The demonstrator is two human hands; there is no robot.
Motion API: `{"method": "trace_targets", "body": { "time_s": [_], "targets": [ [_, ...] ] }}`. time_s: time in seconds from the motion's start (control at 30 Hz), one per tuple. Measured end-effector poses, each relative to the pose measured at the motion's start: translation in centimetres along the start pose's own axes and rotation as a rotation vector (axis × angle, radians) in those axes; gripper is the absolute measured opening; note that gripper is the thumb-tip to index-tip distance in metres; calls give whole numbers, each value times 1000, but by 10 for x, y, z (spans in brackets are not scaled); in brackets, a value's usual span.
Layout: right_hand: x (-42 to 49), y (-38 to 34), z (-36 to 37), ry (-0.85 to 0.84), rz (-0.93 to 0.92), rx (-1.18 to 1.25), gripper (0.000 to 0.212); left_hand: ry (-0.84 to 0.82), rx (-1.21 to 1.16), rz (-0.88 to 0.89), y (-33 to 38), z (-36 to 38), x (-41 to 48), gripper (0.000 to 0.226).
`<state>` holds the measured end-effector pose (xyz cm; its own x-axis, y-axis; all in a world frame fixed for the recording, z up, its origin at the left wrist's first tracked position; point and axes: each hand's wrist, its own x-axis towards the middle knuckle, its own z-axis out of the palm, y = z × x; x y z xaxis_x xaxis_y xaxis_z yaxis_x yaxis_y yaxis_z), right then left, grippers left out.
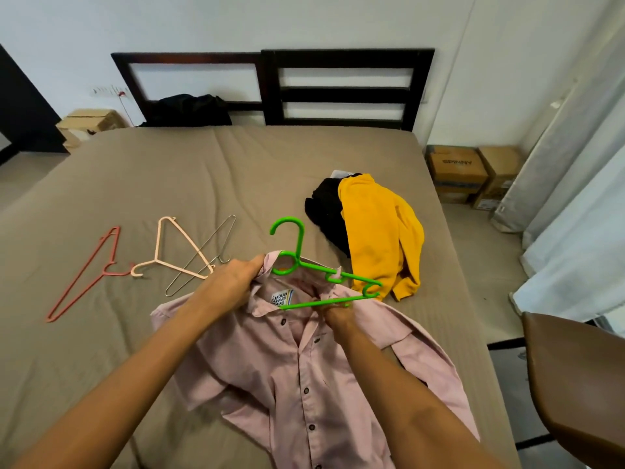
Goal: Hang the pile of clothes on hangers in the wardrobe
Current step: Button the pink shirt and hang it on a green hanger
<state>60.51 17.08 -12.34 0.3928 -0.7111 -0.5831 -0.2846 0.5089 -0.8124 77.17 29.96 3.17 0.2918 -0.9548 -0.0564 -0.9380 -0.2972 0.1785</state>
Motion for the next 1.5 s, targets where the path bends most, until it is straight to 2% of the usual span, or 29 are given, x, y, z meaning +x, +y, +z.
{"method": "trace_targets", "body": {
  "time_s": [0.07,0.23,0.3,0.37,0.43,0.57,0.63,0.67,0.73,0.8,0.87,0.93,1.0,1.03,1.07,1.13,1.17,1.3,1.4,1.5],
  "targets": [
    [-4,-9,2,35,-3,107,26,-2,-14,-19,-5,0,-2,52],
    [-7,-20,-35,-29,237,672,26,59,-86,19,-20,-3,-14,48],
    [-10,-23,-53,-68,215,708,25,35,-54,-3,-23,0,-19,44],
    [-16,-29,-60,-26,146,615,23,-33,-21,-33,-19,5,-22,48],
    [-17,-33,-64,66,25,466,21,-35,-1,-52,-15,7,-21,51],
    [-31,-32,-76,393,-385,-80,9,-63,104,-94,-15,13,-14,41],
    [-51,-33,-76,475,-559,-241,9,-89,197,-70,-12,17,-9,33],
    [-59,-34,-75,439,-617,-254,9,-95,219,-62,-7,18,-7,30],
    [-85,-42,-66,214,-629,-260,18,-123,148,-65,4,24,-1,31],
    [-113,-51,-63,-126,-422,-259,28,-146,6,-87,14,26,7,40],
    [-138,-58,-75,-448,-152,-184,26,-124,-124,-72,22,26,14,42],
    [-155,-66,-103,-573,-95,-169,27,-163,-260,-42,31,19,20,40],
    [-164,-78,-128,-607,-157,-50,55,-276,-530,9,40,10,26,39],
    [-167,-86,-136,-598,-196,16,64,-326,-657,41,45,7,32,38],
    [-166,-94,-140,-531,-231,83,58,-354,-749,75,52,5,41,35],
    [-149,-104,-141,-346,-306,181,21,-345,-802,112,63,16,69,32],
    [-133,-106,-138,-229,-318,191,9,-315,-786,109,69,25,85,32],
    [-44,-70,-136,111,-223,117,20,-242,-594,12,83,96,138,39],
    [8,-30,-141,209,-27,130,23,-313,-506,-60,86,164,158,22],
    [50,5,-150,204,48,115,28,-268,-526,-161,82,214,176,23]
  ]
}}
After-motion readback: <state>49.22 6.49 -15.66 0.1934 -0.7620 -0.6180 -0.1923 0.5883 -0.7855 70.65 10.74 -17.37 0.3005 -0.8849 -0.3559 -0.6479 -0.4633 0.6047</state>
